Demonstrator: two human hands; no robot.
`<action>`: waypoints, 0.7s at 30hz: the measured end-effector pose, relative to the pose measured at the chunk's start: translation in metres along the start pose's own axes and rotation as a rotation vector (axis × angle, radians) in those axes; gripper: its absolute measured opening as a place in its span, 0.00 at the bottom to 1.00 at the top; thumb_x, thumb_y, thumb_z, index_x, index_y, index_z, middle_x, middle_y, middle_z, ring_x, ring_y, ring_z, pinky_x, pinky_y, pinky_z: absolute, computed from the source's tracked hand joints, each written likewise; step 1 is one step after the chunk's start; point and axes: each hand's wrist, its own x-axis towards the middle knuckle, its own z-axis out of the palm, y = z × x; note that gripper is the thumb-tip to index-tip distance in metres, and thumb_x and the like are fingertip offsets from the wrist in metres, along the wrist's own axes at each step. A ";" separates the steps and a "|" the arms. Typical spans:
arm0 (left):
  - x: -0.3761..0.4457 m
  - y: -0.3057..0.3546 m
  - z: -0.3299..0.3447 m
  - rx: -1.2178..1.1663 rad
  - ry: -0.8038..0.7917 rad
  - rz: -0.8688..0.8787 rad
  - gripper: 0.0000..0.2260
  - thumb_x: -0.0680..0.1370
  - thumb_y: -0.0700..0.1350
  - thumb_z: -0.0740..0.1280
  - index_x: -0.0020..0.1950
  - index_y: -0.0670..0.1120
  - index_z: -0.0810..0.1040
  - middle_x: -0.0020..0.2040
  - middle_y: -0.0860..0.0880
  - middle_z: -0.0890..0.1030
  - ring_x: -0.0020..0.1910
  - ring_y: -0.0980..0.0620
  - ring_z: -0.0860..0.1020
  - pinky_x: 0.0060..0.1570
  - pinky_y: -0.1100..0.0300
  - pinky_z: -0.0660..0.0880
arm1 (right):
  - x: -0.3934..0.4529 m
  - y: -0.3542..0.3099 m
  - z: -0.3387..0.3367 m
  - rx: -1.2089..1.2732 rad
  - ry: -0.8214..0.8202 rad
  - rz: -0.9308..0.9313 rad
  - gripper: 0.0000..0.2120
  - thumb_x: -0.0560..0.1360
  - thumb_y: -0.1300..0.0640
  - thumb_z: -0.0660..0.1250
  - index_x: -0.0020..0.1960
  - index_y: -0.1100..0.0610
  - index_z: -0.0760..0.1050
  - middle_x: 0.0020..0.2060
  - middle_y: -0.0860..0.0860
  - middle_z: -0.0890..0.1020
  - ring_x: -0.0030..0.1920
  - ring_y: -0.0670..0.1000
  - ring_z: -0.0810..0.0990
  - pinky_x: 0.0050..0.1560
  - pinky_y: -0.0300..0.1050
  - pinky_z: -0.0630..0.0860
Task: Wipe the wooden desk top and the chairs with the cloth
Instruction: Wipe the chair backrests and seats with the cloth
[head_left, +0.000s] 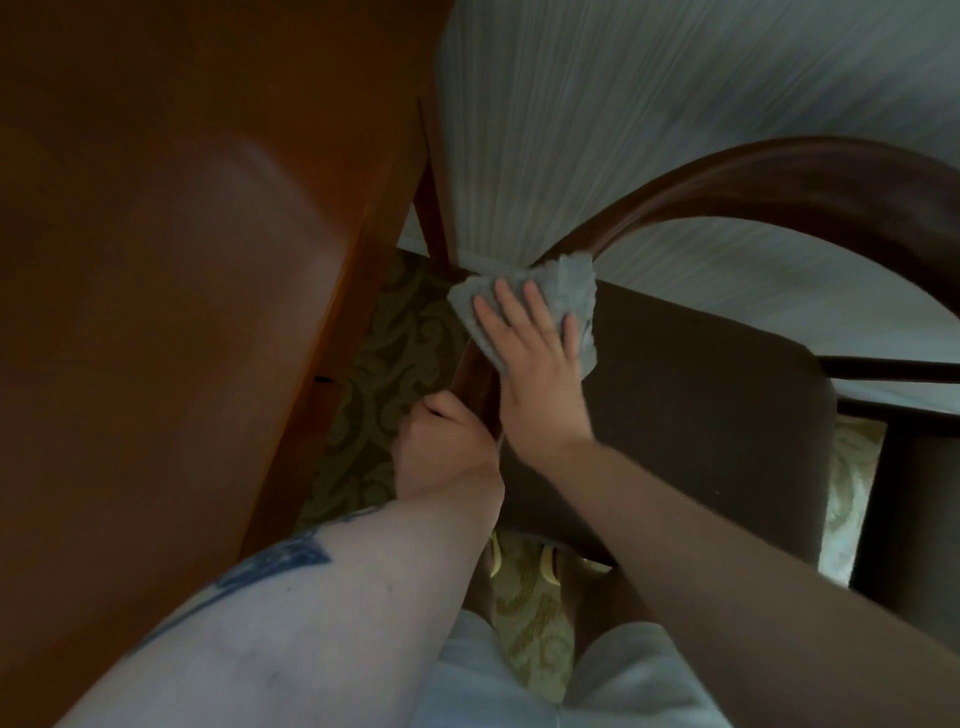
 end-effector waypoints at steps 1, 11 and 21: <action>0.003 -0.003 0.001 -0.007 -0.041 0.032 0.12 0.82 0.51 0.51 0.51 0.49 0.72 0.46 0.50 0.74 0.47 0.48 0.76 0.47 0.56 0.73 | -0.011 -0.007 0.008 0.046 -0.021 0.004 0.31 0.76 0.62 0.49 0.79 0.49 0.51 0.78 0.47 0.50 0.77 0.49 0.40 0.74 0.54 0.35; 0.000 0.001 0.008 -0.099 0.081 -0.018 0.17 0.81 0.52 0.52 0.43 0.45 0.75 0.39 0.48 0.74 0.39 0.46 0.73 0.38 0.56 0.69 | -0.026 0.006 0.008 0.305 0.203 0.057 0.22 0.73 0.66 0.65 0.66 0.58 0.75 0.73 0.53 0.65 0.72 0.54 0.62 0.71 0.39 0.57; -0.007 0.010 -0.004 -0.141 0.051 -0.100 0.23 0.77 0.56 0.42 0.40 0.48 0.74 0.39 0.46 0.78 0.38 0.46 0.77 0.40 0.53 0.77 | 0.071 0.054 -0.053 0.282 0.402 0.325 0.15 0.75 0.60 0.69 0.60 0.50 0.79 0.61 0.52 0.70 0.62 0.54 0.68 0.63 0.44 0.69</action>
